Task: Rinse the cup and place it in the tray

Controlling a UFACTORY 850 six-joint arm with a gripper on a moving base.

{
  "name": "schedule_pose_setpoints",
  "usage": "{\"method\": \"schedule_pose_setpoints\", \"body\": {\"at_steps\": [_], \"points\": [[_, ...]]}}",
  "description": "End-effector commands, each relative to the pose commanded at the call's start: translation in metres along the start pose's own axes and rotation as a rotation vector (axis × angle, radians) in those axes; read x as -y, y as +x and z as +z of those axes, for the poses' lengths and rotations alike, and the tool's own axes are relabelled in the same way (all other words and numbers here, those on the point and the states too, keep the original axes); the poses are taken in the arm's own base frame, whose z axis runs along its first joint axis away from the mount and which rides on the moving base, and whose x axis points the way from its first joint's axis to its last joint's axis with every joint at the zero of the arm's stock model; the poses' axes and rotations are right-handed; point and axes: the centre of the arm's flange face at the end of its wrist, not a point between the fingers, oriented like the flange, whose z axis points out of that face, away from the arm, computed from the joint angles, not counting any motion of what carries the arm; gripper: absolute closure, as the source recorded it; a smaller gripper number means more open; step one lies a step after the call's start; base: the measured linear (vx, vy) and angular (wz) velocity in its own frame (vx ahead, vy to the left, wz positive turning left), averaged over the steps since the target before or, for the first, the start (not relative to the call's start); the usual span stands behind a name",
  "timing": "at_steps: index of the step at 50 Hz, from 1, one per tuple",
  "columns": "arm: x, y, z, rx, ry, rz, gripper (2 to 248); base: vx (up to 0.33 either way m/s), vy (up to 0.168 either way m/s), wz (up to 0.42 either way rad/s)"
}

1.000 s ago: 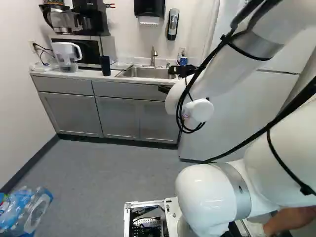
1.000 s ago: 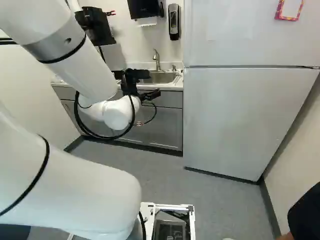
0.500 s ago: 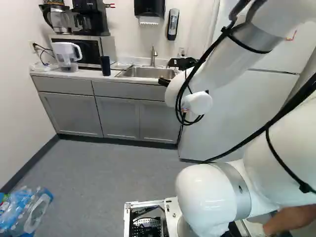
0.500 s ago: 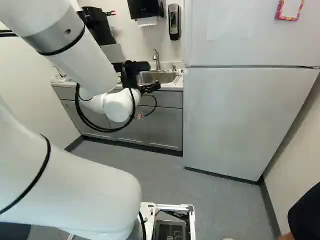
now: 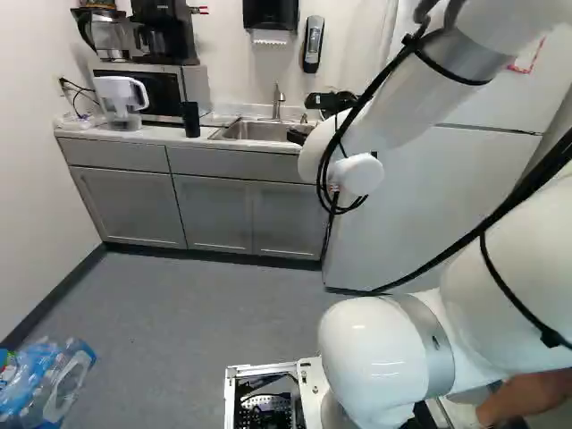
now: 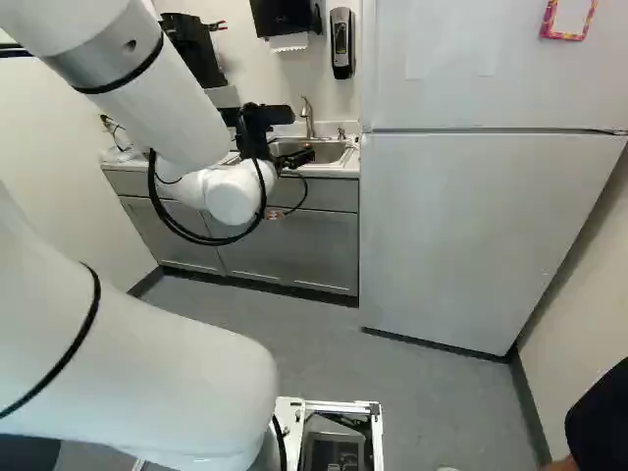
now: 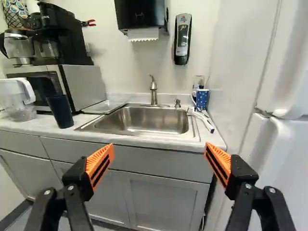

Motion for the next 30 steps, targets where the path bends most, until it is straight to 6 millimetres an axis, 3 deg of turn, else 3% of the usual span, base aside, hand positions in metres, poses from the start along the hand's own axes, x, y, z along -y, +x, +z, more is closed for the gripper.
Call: {"method": "schedule_pose_setpoints", "body": {"at_steps": [30], "points": [[0.0, 0.025, 0.011, 0.01, 0.0, 0.0, 3, 0.0, 0.0, 0.0]]}}
